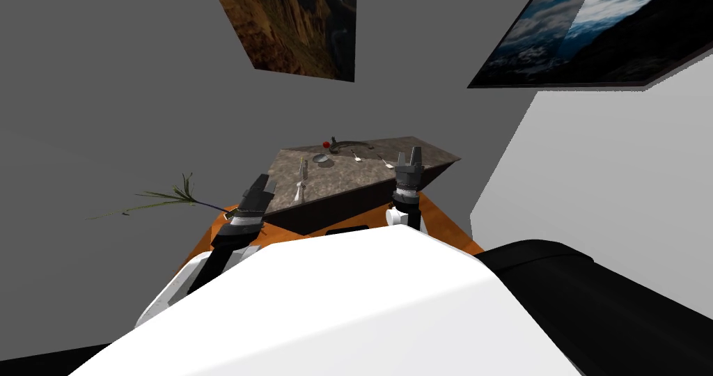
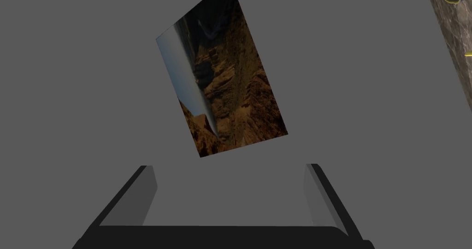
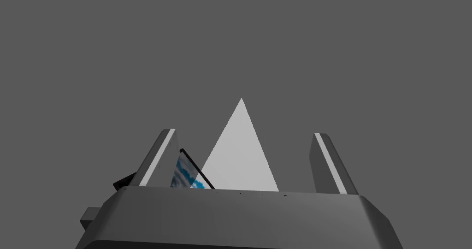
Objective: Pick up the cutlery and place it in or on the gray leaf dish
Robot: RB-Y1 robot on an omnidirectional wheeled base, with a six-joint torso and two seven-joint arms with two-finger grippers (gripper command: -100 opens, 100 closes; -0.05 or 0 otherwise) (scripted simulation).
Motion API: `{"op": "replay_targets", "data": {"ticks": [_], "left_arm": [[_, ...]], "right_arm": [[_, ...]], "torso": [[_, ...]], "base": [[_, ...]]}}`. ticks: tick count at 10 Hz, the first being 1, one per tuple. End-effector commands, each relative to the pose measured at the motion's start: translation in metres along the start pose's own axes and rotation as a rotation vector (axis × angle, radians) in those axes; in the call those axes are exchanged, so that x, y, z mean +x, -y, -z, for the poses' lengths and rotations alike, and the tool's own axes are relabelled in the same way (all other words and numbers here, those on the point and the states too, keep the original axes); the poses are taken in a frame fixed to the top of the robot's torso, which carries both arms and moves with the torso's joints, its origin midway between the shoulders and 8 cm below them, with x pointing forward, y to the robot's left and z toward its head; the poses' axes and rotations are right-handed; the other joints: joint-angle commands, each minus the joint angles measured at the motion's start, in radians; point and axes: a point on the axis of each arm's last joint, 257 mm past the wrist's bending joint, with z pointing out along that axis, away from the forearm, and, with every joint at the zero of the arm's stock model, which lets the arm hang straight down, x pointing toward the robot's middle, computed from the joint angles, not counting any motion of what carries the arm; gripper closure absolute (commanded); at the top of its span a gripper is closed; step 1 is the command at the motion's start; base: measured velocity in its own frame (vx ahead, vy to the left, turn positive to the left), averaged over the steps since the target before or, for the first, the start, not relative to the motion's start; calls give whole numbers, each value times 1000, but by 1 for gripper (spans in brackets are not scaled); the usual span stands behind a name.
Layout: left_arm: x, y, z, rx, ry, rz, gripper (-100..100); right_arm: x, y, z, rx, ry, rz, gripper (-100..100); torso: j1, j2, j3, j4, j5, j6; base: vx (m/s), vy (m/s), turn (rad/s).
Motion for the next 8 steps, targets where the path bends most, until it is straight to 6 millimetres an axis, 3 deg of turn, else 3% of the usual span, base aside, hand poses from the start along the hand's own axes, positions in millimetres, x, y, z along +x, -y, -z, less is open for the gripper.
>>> {"op": "replay_targets", "data": {"ticks": [1,2,3,4,5,8], "left_arm": [[0,-7,1,-20,-22,-12,-100],[-1,-22,7,-61,-52,-30,-100],[-1,-22,7,-60,-58,-34,-100],[-3,-36,13,-102,-87,-51,-100],[-2,-36,13,-101,-94,-55,-100],[-7,-64,25,-184,-157,-96,-100]], "right_arm": [[0,0,0,0,0,0,0],[0,0,0,0,0,0,0],[0,0,0,0,0,0,0],[0,0,0,0,0,0,0],[0,0,0,0,0,0,0],[0,0,0,0,0,0,0]], "torso": [[0,0,0,0,0,0],[0,0,0,0,0,0],[0,0,0,0,0,0],[0,0,0,0,0,0],[0,0,0,0,0,0],[0,0,0,0,0,0]], "base": [[-10,-3,-26],[-11,-4,-51],[-11,-3,-31],[-11,-8,-66],[-8,-5,-25],[-7,-6,-54]]}}
